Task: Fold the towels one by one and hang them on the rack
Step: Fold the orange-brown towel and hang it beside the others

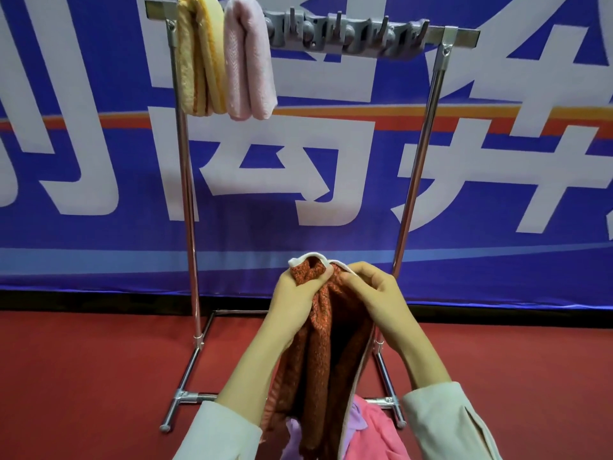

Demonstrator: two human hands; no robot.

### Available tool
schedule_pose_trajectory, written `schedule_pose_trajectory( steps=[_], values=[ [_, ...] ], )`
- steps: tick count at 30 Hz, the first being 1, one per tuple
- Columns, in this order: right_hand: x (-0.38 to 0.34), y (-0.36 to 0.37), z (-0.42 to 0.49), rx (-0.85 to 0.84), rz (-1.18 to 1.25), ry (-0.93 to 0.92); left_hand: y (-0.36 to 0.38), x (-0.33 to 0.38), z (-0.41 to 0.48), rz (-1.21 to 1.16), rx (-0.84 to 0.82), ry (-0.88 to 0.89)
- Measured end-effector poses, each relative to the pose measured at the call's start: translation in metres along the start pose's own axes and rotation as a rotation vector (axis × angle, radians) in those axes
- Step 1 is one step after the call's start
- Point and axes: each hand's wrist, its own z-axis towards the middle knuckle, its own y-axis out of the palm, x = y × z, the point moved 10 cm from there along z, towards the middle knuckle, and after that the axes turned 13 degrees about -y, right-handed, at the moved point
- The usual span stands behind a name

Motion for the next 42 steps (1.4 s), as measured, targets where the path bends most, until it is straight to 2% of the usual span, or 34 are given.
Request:
schedule_pose_trajectory(
  steps=[3, 7, 11, 14, 17, 20, 23, 29, 33, 37, 42],
  values=[
    [0.008, -0.003, 0.0, -0.034, -0.136, 0.06, -0.001, 0.011, -0.004, 0.023, 0.039, 0.098],
    [0.024, -0.01, -0.003, -0.075, -0.443, 0.13, -0.01, 0.017, -0.009, -0.034, 0.132, 0.127],
    [0.04, -0.022, -0.006, -0.063, -0.641, 0.195, -0.032, 0.017, -0.007, -0.253, 0.224, 0.1],
    [0.04, -0.027, -0.004, 0.027, -0.455, 0.17, -0.032, 0.012, -0.002, -0.36, 0.183, 0.023],
    [0.021, -0.021, -0.003, 0.115, -0.125, 0.077, -0.017, 0.008, 0.001, -0.451, 0.02, -0.075],
    [0.0, -0.012, -0.001, 0.13, 0.094, 0.021, 0.015, -0.003, -0.007, -0.373, -0.22, -0.195],
    [-0.009, -0.004, -0.001, 0.119, 0.224, 0.017, 0.031, -0.017, -0.011, -0.241, -0.314, -0.258],
    [-0.011, -0.004, -0.001, 0.104, 0.162, -0.026, 0.023, -0.006, -0.012, -0.061, -0.177, -0.111],
    [-0.002, -0.001, 0.0, 0.012, 0.183, 0.01, 0.016, 0.004, -0.013, -0.043, -0.119, -0.035],
    [0.005, 0.006, -0.003, -0.109, 0.084, 0.045, 0.004, 0.006, -0.014, -0.194, -0.022, -0.042],
    [0.03, 0.01, -0.006, -0.222, -0.396, 0.121, -0.012, -0.001, -0.01, -0.495, 0.065, -0.138]
  ],
)
